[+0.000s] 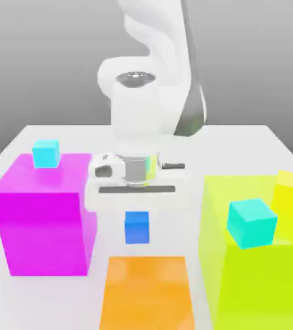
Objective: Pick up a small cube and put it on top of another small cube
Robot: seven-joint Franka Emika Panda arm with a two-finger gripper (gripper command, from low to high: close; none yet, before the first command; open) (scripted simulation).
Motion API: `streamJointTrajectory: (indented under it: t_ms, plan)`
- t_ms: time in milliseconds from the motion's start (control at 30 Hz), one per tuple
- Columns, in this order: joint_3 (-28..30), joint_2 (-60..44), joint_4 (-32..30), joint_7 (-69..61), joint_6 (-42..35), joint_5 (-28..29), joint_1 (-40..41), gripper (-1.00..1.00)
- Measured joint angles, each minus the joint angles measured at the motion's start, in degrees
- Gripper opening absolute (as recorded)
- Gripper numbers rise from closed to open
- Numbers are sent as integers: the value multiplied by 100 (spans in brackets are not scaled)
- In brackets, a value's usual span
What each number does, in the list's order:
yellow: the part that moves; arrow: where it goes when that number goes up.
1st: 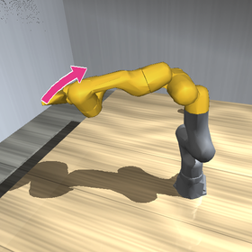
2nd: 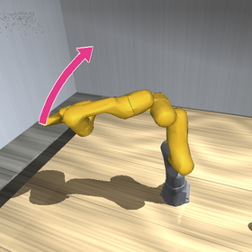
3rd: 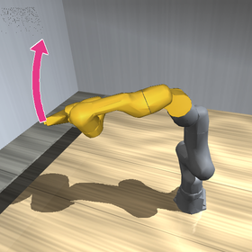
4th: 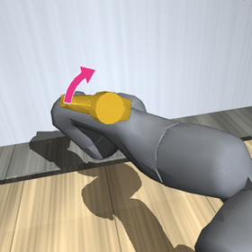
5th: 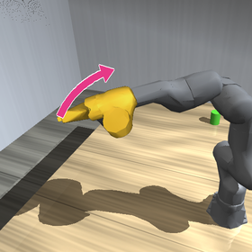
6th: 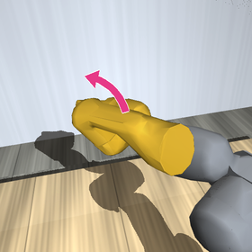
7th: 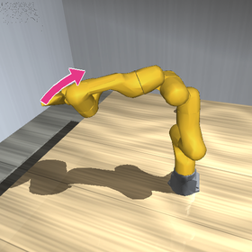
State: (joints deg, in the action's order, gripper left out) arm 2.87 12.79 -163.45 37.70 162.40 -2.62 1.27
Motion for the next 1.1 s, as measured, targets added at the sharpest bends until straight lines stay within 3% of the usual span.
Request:
streamJointTrajectory:
  t_ms: [833, 1000, 1033, 1100]
  plan:
    - [-195, 2746, 954, 6000, -4823, 286, 3626, -100]
    - [-210, 2555, 396, 6285, -4113, 293, 3821, -100]
    - [-214, 2512, 313, 6287, -3987, 291, 3829, 100]
    - [-214, 2512, 313, 6286, -3986, 289, 3829, 100]
